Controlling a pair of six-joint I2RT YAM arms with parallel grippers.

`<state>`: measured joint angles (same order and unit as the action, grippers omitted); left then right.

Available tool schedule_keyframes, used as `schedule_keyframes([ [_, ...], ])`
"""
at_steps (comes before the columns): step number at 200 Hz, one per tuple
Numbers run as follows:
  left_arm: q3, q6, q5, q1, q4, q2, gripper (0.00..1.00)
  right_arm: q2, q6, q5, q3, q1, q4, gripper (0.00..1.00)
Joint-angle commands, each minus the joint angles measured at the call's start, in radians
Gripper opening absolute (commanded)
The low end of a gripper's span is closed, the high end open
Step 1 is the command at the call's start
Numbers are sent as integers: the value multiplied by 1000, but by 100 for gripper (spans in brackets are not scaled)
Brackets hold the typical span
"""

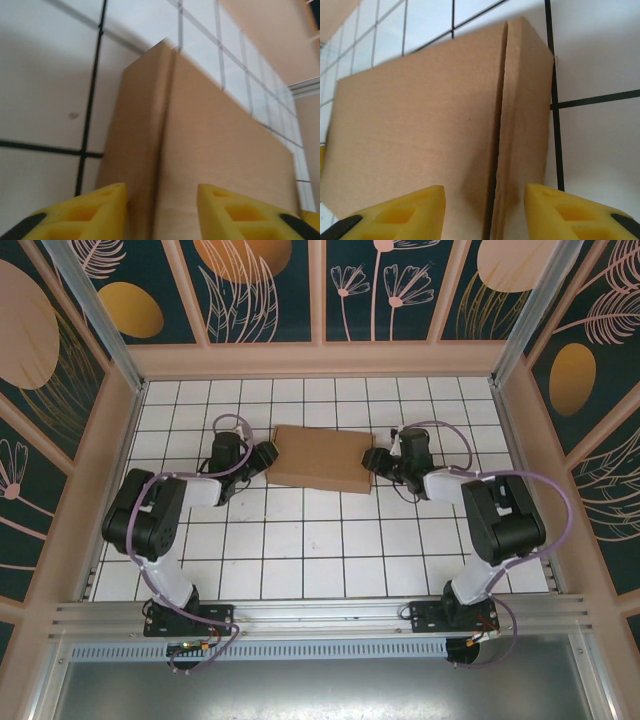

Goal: Fold the paper box

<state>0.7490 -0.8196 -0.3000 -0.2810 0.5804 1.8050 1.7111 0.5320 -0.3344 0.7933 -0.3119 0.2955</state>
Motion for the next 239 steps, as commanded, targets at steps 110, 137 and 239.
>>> schedule_keyframes([
  [110, 84, 37, 12, 0, -16, 57, 42, 196, -29, -78, 215, 41, -49, 43],
  [137, 103, 69, 55, 5, -55, -2, 62, 129, -29, -84, 187, 54, -24, 61],
  [239, -135, 403, 442, 21, -103, -702, 99, -551, -215, 364, -97, 46, 47, 99],
])
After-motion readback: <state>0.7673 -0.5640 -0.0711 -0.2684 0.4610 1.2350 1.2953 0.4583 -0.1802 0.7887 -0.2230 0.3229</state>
